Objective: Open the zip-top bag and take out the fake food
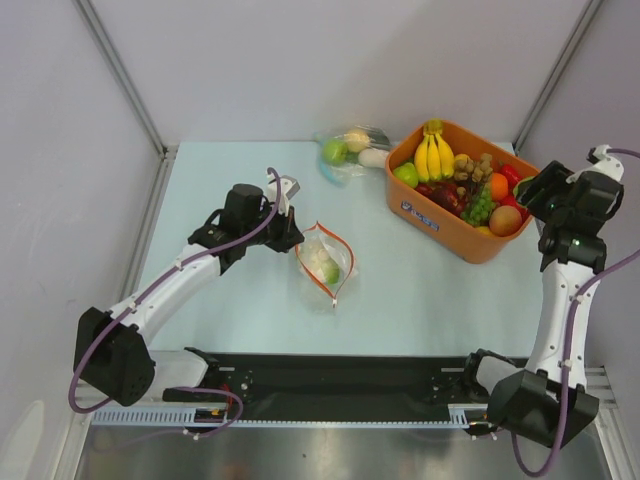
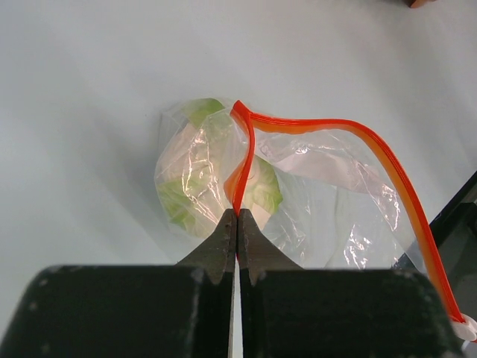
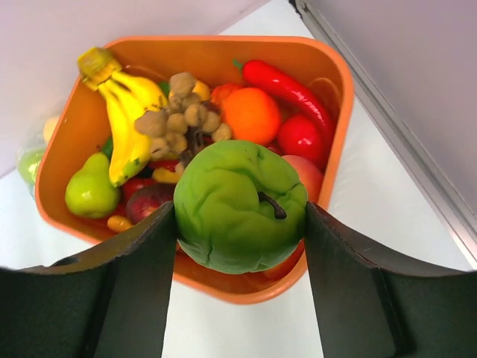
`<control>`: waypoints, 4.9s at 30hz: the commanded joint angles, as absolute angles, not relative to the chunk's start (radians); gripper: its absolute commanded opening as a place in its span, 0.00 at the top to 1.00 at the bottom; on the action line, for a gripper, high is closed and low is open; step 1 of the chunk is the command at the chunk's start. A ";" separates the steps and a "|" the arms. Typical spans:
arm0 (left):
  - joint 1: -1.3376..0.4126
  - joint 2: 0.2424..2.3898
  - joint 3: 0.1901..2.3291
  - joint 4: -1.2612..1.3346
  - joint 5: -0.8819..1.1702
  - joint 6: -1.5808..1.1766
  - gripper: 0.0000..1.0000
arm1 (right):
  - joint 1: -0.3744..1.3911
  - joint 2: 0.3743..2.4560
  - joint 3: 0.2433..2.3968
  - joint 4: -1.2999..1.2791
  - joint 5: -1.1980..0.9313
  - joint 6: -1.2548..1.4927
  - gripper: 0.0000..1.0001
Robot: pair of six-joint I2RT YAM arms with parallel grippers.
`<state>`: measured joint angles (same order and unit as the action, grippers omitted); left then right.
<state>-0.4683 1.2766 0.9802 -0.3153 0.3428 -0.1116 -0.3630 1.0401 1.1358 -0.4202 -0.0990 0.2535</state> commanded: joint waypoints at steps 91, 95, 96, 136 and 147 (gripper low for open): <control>-0.468 1.276 1.000 -0.324 0.322 -0.086 1.00 | 0.762 1.566 1.373 -0.262 -0.270 0.337 0.63; -0.469 1.276 1.000 -0.324 0.322 -0.089 1.00 | 0.781 1.528 1.287 -0.227 -0.287 0.383 0.64; -0.469 1.276 1.002 -0.322 0.324 -0.087 1.00 | 0.787 1.528 1.272 -0.232 -0.287 0.388 0.64; -0.468 1.295 1.002 -0.324 0.341 -0.086 1.00 | 0.848 1.793 1.353 -0.322 0.114 0.299 0.23; -0.469 1.298 1.000 -0.322 0.348 -0.087 1.00 | 0.810 1.859 1.280 -0.178 0.011 0.296 0.12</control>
